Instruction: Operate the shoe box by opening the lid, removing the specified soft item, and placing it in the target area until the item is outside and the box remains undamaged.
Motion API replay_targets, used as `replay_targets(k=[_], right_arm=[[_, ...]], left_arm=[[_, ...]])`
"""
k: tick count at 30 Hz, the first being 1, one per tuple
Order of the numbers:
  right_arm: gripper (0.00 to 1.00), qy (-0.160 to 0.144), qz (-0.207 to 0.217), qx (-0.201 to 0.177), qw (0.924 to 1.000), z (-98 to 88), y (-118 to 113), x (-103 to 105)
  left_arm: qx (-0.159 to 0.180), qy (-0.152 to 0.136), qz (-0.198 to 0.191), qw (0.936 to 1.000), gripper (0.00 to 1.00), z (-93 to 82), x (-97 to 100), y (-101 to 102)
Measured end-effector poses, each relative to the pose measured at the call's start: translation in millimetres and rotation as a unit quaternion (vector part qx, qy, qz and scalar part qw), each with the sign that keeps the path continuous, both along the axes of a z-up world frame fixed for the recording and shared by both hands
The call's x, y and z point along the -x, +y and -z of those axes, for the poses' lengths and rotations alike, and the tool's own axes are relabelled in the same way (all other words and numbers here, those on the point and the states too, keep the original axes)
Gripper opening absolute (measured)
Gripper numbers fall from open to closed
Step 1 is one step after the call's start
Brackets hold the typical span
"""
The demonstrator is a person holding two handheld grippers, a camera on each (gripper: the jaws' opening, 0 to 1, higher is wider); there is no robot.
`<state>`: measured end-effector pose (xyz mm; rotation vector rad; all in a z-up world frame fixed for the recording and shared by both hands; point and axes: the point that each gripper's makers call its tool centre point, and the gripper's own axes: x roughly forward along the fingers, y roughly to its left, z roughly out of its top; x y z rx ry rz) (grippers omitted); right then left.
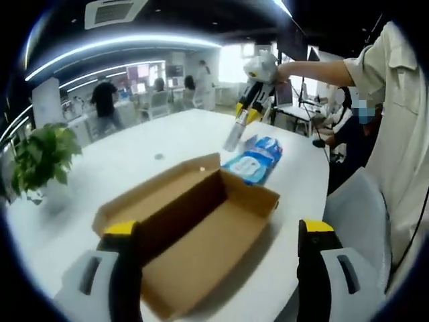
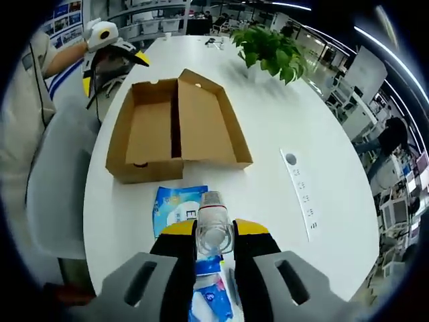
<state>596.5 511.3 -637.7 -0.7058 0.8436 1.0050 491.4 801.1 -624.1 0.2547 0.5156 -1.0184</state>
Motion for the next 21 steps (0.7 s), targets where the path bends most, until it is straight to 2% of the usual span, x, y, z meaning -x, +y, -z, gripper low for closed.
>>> replay_targets(k=[10, 18, 21], right_arm=[[0.18, 0.028, 0.005, 0.04, 0.9988, 17.2, -9.8, -24.3], [0.18, 0.049, 0.005, 0.068, 0.9965, 34.4, -10.5, -31.6], [0.18, 0.048, -0.005, 0.092, 0.9946, 43.8, -14.1, -34.9]], left_arm=[[0.006, -0.003, -0.028, 0.9996, 1.0, -5.1, 10.7, 12.6], [0.009, -0.003, -0.053, 0.9986, 1.0, -7.0, 17.4, 27.8], [0.008, 0.0, -0.061, 0.9981, 1.0, -5.3, 20.0, 32.7]])
